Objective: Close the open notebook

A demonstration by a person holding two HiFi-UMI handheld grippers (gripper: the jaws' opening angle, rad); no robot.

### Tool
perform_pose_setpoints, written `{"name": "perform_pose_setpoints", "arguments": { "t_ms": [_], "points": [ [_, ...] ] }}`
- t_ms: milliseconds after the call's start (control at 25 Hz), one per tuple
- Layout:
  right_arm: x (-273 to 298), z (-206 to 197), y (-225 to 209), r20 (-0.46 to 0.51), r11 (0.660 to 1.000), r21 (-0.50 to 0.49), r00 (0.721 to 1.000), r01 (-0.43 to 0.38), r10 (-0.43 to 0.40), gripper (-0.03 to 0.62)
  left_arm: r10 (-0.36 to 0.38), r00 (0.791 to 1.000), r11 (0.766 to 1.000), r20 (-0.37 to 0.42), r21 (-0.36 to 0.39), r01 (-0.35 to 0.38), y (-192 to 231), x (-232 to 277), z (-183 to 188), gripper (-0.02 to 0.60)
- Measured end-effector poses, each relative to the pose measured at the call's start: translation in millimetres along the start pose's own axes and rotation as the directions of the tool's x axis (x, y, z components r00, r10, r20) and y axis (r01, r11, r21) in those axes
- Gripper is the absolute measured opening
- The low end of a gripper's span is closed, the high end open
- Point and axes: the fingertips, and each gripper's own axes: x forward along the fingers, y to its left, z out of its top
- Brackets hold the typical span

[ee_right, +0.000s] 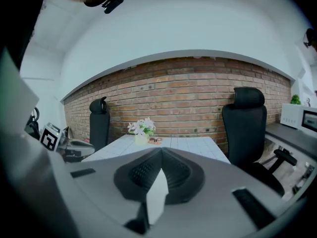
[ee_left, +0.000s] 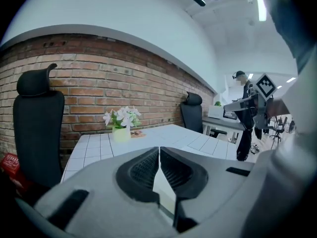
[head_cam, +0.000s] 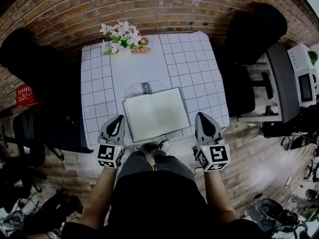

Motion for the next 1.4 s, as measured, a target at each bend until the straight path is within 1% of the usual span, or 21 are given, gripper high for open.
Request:
{"name": "perform_pose_setpoints", "arguments": {
  "t_ms": [120, 240, 320, 440, 640, 760, 840, 920, 1120, 1240, 1400],
  "points": [
    [10.5, -13.1, -3.7, -0.030, 1.000, 0.021, 0.999, -0.013, 0.014, 0.014, 0.014, 0.998, 1.000, -0.058, -0.006, -0.014, 6.0, 8.5, -25.6, 0.032],
    [19.7, -26.4, -5.0, -0.048, 0.998, 0.032, 0.998, -0.044, 0.046, 0.014, 0.029, 0.993, 0.999, -0.112, -0.026, -0.032, 8.7, 15.2, -49.7, 0.032],
    [25.0, -32.9, -5.8, -0.054, 0.997, 0.031, 0.996, -0.066, 0.067, 0.014, 0.037, 0.991, 0.998, -0.132, -0.044, -0.043, 9.3, 18.7, -60.0, 0.032],
    [32.8, -44.9, -12.2, -0.084, 0.997, 0.024, 0.994, -0.071, 0.072, 0.015, 0.052, 0.985, 0.996, -0.164, -0.058, -0.063, 11.1, 24.1, -74.2, 0.032],
    [45.4, -65.8, -20.6, -0.135, 0.997, 0.019, 0.987, -0.081, 0.083, 0.015, 0.091, 0.968, 0.992, -0.234, -0.069, -0.110, 19.4, 29.0, -99.9, 0.032],
    [52.4, -77.5, -21.3, -0.164, 0.993, 0.048, 0.980, -0.111, 0.117, 0.018, 0.093, 0.959, 0.992, -0.268, -0.061, -0.114, 19.2, 31.2, -109.9, 0.032],
    [56.4, -84.6, -20.6, -0.180, 0.987, 0.090, 0.972, -0.135, 0.150, 0.077, 0.088, 0.954, 0.993, -0.287, -0.047, -0.106, 16.4, 31.3, -113.2, 0.032],
    [59.2, -92.1, -22.4, -0.199, 0.983, 0.110, 0.966, -0.146, 0.165, 0.084, 0.089, 0.948, 0.994, -0.305, -0.038, -0.105, 15.1, 30.9, -116.7, 0.032],
    [64.4, -119.9, -29.7, -0.270, 0.983, 0.110, 0.947, -0.150, 0.174, 0.106, 0.096, 0.934, 0.993, -0.343, -0.036, -0.115, 14.3, 28.7, -128.9, 0.032],
    [67.1, -131.5, -31.4, -0.301, 0.982, 0.117, 0.937, -0.147, 0.176, 0.117, 0.089, 0.926, 0.994, -0.368, -0.030, -0.108, 10.8, 28.7, -135.5, 0.031],
    [72.5, -138.2, -30.6, -0.326, 0.982, 0.102, 0.927, -0.158, 0.183, 0.130, 0.086, 0.906, 0.994, -0.415, -0.026, -0.106, 7.4, 28.9, -145.8, 0.028]
  ]
}}
